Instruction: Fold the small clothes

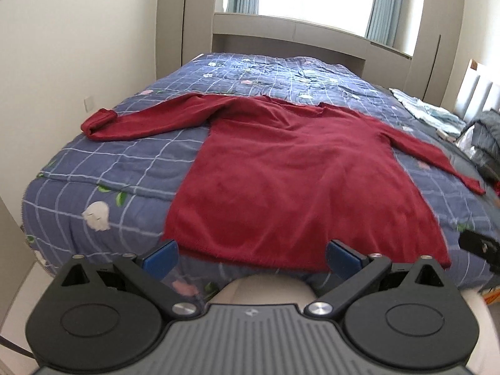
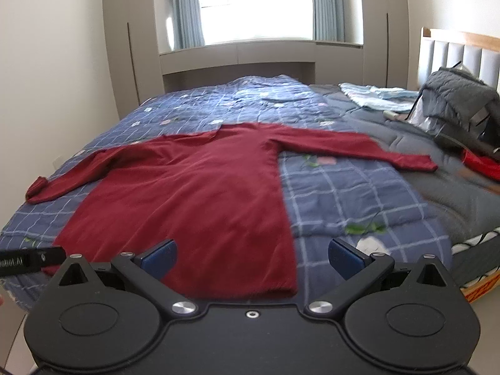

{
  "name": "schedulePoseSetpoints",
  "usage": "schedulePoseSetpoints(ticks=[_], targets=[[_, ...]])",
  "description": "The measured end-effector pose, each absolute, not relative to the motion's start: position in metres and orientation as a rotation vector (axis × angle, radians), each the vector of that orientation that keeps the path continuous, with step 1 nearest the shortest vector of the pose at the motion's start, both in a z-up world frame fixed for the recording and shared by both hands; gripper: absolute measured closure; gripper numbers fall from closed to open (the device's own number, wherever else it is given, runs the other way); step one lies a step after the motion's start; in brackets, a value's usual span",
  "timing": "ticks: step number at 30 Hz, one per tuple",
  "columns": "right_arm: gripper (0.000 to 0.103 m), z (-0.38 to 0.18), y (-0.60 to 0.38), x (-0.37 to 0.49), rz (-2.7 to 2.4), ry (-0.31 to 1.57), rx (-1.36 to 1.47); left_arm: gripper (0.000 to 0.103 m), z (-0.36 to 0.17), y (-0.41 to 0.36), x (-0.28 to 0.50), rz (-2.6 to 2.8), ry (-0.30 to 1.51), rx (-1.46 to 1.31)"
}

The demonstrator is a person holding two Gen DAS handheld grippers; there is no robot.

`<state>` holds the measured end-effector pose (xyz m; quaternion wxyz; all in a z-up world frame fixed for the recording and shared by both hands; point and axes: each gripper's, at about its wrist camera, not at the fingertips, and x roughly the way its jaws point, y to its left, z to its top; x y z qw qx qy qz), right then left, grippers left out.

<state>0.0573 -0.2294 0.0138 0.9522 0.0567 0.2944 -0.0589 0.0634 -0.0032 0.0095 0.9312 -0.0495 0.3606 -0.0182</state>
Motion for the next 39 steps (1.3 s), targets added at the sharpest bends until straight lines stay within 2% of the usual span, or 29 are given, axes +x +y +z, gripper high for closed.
schedulePoseSetpoints(ticks=[11, 25, 32, 39], targets=[[0.000, 0.013, -0.278, 0.106, -0.149, 0.560, 0.185, 0.000, 0.022, -0.032, 0.130, 0.011, 0.749, -0.045], [0.000, -0.041, -0.363, 0.181, -0.297, 0.495, 0.307, 0.000, 0.007, -0.118, 0.217, -0.006, 0.823, 0.188], [0.000, -0.058, -0.421, 0.219, -0.383, 0.452, 0.366, 0.000, -0.001, -0.162, 0.269, -0.046, 0.804, 0.240], [0.000, -0.073, -0.479, 0.252, -0.469, 0.490, 0.405, 0.000, -0.012, -0.208, 0.325, -0.091, 0.760, 0.252]])
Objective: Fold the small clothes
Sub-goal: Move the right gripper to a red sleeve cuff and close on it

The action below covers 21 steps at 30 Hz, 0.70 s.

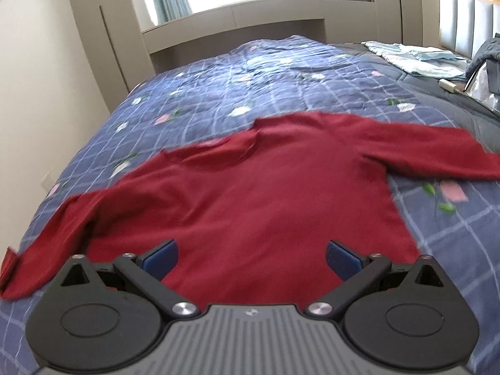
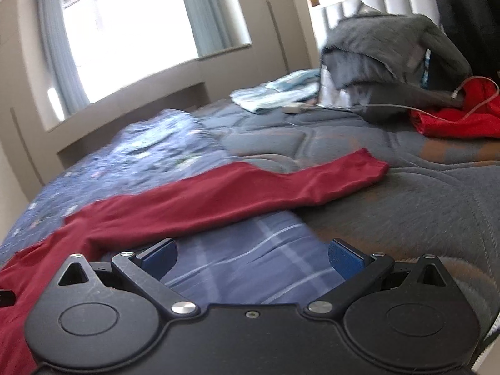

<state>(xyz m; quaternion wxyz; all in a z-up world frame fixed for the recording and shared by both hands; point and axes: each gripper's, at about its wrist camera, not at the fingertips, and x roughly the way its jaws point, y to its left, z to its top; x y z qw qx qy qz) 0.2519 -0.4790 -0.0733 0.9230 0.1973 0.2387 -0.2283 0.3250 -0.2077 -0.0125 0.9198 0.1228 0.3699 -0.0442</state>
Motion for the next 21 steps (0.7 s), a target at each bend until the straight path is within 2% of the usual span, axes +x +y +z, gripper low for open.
schedulePoseSetpoints(ticks=[9, 18, 21], targets=[[0.000, -0.094, -0.545, 0.278, -0.532, 0.552, 0.577, 0.000, -0.031, -0.263, 0.390, -0.131, 0.685, 0.254], [0.001, -0.104, -0.578, 0.293, -0.547, 0.477, 0.735, 0.000, -0.062, -0.282, 0.435, -0.135, 0.706, 0.189], [0.008, -0.105, -0.589, 0.295, -0.599, 0.434, 0.777, 0.000, -0.074, -0.281, 0.438, -0.130, 0.729, 0.176]])
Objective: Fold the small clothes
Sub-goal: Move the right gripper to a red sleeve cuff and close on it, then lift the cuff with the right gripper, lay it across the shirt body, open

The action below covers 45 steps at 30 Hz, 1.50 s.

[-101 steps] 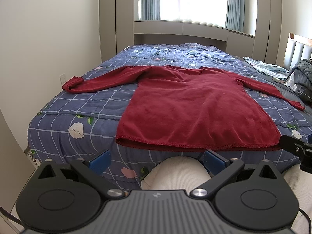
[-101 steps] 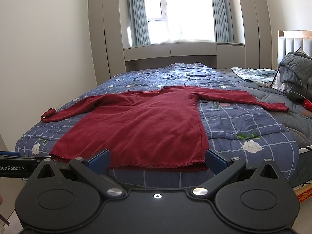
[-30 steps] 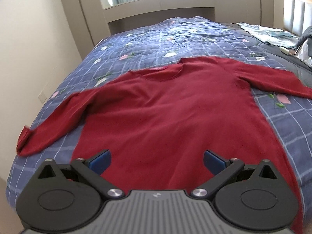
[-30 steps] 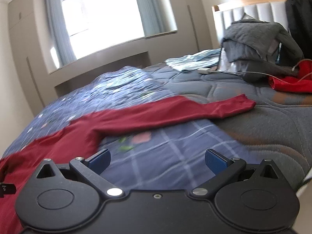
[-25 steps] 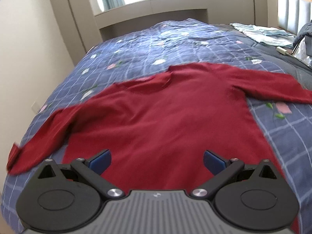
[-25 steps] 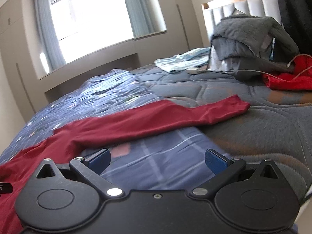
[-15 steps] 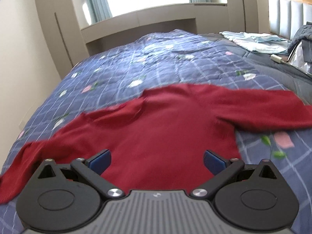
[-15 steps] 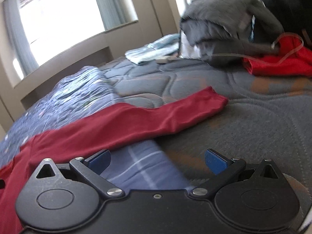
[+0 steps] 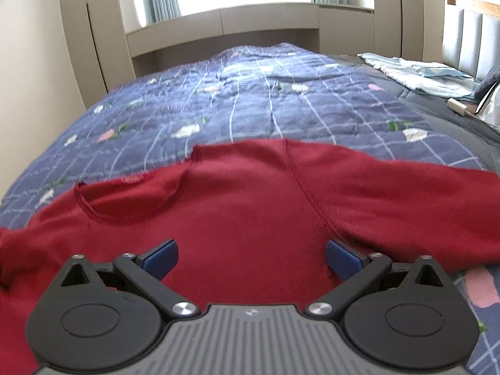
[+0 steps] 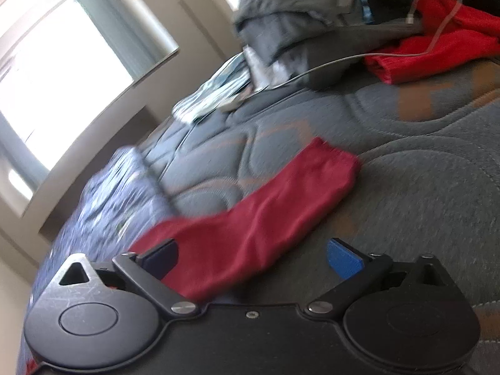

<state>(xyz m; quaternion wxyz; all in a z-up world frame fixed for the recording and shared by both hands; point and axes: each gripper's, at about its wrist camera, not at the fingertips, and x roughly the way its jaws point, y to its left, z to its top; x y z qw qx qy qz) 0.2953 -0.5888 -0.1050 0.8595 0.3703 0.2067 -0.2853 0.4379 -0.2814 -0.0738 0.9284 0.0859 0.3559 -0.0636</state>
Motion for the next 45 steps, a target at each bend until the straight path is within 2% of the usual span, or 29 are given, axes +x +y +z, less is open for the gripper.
schedulePoseSetpoints(ticks=[2, 4, 5, 10, 14, 16, 21, 27, 33, 45], targets=[[0.013, -0.107, -0.596, 0.296, -0.638, 0.409, 0.804, 0.000, -0.079, -0.280, 0.436, -0.125, 0.724, 0.163], [0.024, -0.109, -0.602, 0.296, -0.678, 0.389, 0.821, 0.001, -0.081, -0.277, 0.436, -0.122, 0.727, 0.134], [0.027, -0.110, -0.605, 0.296, -0.696, 0.383, 0.826, 0.000, -0.081, -0.275, 0.438, -0.121, 0.734, 0.116], [0.054, -0.117, -0.611, 0.294, -0.780, 0.349, 0.849, 0.000, -0.085, -0.273, 0.437, -0.120, 0.734, 0.106], [0.066, -0.121, -0.612, 0.294, -0.821, 0.346, 0.845, 0.000, -0.088, -0.272, 0.437, -0.121, 0.729, 0.092], [0.078, -0.123, -0.615, 0.295, -0.836, 0.351, 0.851, 0.000, -0.090, -0.272, 0.435, -0.122, 0.721, 0.089], [0.097, -0.120, -0.612, 0.297, -0.857, 0.367, 0.821, 0.000, -0.090, -0.272, 0.435, -0.125, 0.724, 0.080], [0.098, -0.092, -0.600, 0.309, -0.815, 0.353, 0.661, 0.000, -0.074, -0.255, 0.445, -0.204, 0.794, 0.022], [0.099, -0.046, -0.565, 0.334, -0.680, 0.305, 0.519, 0.000, -0.040, -0.206, 0.457, -0.277, 0.812, -0.111], [0.099, 0.045, -0.373, 0.426, -0.131, 0.240, 0.157, 0.000, 0.019, -0.077, 0.452, -0.149, 0.707, -0.178]])
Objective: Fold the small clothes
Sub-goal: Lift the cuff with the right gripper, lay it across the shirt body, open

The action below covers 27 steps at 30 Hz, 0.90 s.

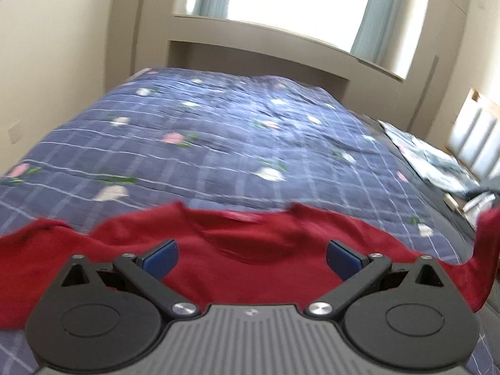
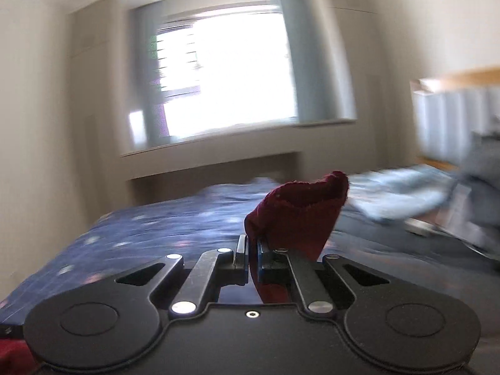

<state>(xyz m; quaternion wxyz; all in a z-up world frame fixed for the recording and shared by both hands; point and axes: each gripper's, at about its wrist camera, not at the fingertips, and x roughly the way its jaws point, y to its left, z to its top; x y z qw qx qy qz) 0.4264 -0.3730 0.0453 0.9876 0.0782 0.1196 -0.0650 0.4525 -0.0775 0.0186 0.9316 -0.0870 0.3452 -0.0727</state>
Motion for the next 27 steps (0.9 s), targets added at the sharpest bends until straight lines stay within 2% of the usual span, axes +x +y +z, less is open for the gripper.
schedulePoseSetpoints(ticks=[8, 14, 21, 24, 26, 27], targets=[[0.099, 0.048, -0.210, 0.460, 0.193, 0.261, -0.074, 0.000, 0.032, 0.023, 0.446, 0.011, 0.668, -0.261], [0.099, 0.000, -0.122, 0.461, 0.357, 0.373, -0.270, 0.000, 0.021, 0.083, 0.445, 0.093, 0.668, -0.301], [0.099, -0.055, -0.064, 0.449, 0.443, 0.460, -0.464, 0.000, -0.004, 0.110, 0.449, 0.107, 0.703, -0.336], [0.092, -0.071, -0.053, 0.436, 0.463, 0.481, -0.505, 0.000, -0.014, 0.108, 0.452, 0.095, 0.713, -0.344], [0.082, -0.076, -0.053, 0.435, 0.487, 0.494, -0.500, 0.000, -0.019, 0.104, 0.454, 0.079, 0.715, -0.352], [0.071, -0.076, -0.054, 0.433, 0.497, 0.498, -0.497, 0.000, -0.020, 0.102, 0.455, 0.073, 0.715, -0.354]])
